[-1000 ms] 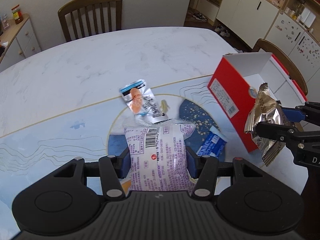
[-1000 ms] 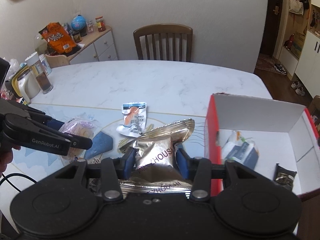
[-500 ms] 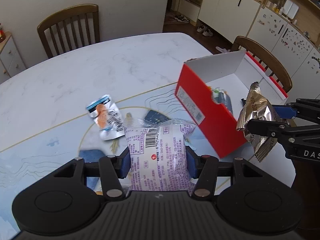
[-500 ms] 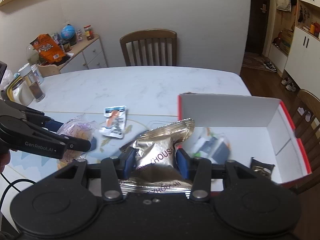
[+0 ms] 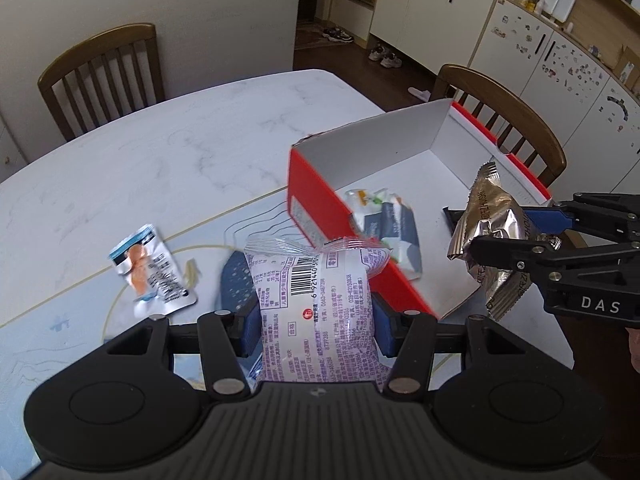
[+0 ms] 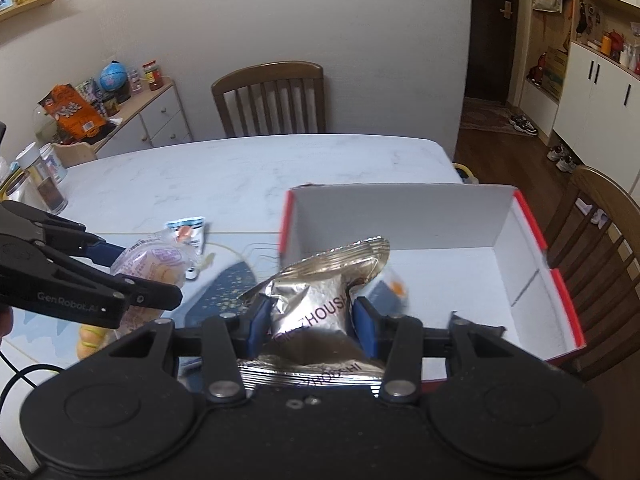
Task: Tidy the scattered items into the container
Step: 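Lift and carry both held packets over the red shoebox, then open right gripper releasing gold foil packet while left gripper releases pink bag into box, then withdraw both open grippers from the red shoebox back over the table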
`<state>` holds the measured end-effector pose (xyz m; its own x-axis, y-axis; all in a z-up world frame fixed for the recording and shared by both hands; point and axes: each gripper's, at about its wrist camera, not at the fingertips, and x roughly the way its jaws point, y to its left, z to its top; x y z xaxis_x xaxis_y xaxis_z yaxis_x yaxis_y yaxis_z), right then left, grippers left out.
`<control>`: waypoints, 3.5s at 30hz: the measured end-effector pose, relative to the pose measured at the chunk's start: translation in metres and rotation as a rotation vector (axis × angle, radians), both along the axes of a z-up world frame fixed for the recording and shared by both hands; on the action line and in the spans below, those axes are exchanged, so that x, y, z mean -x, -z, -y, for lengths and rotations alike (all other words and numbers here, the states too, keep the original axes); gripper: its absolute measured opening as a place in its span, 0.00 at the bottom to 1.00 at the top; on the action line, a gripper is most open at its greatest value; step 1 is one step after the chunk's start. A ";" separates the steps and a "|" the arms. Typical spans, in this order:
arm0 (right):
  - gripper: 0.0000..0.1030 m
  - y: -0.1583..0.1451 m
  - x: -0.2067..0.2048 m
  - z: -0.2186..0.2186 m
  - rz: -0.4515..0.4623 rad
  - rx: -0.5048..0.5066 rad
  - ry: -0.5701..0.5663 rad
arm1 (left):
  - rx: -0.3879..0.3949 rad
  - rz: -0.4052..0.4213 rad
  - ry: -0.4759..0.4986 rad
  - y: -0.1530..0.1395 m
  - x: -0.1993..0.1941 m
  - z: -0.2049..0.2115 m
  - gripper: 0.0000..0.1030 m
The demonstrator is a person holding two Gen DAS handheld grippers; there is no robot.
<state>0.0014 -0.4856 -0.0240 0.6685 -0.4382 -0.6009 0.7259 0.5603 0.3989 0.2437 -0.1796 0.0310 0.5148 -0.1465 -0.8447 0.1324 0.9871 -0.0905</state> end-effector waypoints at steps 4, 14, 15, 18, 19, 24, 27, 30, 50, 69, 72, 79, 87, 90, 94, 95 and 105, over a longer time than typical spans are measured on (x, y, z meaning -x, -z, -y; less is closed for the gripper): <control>0.43 0.007 0.016 0.011 -0.003 0.001 0.019 | -0.002 0.003 0.022 -0.002 -0.010 0.019 0.52; 0.43 0.025 0.051 0.044 -0.008 -0.001 0.071 | -0.016 0.002 0.116 0.000 -0.039 0.071 0.52; 0.43 0.026 0.054 0.047 -0.007 -0.003 0.074 | -0.019 0.001 0.124 0.001 -0.042 0.075 0.52; 0.43 0.033 0.063 0.056 -0.001 -0.015 0.092 | -0.021 -0.006 0.147 0.003 -0.050 0.084 0.52; 0.43 0.035 0.066 0.060 0.003 -0.021 0.096 | -0.022 -0.009 0.156 0.004 -0.054 0.087 0.52; 0.43 0.047 0.071 0.074 0.000 -0.042 0.101 | -0.038 -0.021 0.196 0.012 -0.069 0.102 0.52; 0.43 0.054 0.069 0.082 -0.005 -0.055 0.106 | -0.064 -0.042 0.212 0.022 -0.078 0.111 0.52; 0.43 0.059 0.065 0.089 -0.010 -0.063 0.095 | -0.074 -0.067 0.214 0.033 -0.087 0.116 0.52; 0.43 0.116 0.020 0.131 -0.110 -0.170 0.025 | -0.086 -0.154 0.251 0.079 -0.112 0.121 0.51; 0.64 0.125 -0.005 0.137 -0.142 -0.168 -0.028 | -0.044 -0.140 0.247 0.078 -0.113 0.116 0.51; 0.64 0.118 0.003 0.136 -0.129 -0.158 -0.015 | -0.040 -0.134 0.250 0.077 -0.112 0.117 0.51; 0.64 0.102 0.018 0.128 -0.101 -0.153 -0.011 | -0.029 -0.119 0.252 0.069 -0.108 0.116 0.51; 0.65 0.086 0.033 0.117 -0.069 -0.141 0.007 | -0.038 -0.089 0.253 0.058 -0.100 0.117 0.63; 0.68 0.082 0.039 0.114 -0.053 -0.136 0.023 | -0.039 -0.072 0.251 0.053 -0.095 0.116 0.66; 0.71 0.078 0.047 0.106 -0.038 -0.124 0.036 | -0.032 -0.051 0.241 0.047 -0.089 0.113 0.71; 0.71 0.078 0.048 0.105 -0.037 -0.121 0.038 | -0.030 -0.047 0.242 0.045 -0.087 0.112 0.71; 0.75 0.066 0.056 0.084 -0.026 -0.081 0.038 | -0.005 0.006 0.237 0.027 -0.071 0.103 0.81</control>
<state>-0.0548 -0.5694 -0.0898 0.6362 -0.4125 -0.6520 0.7566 0.4991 0.4225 0.3146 -0.2821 0.0038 0.4714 -0.2601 -0.8427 0.3612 0.9286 -0.0845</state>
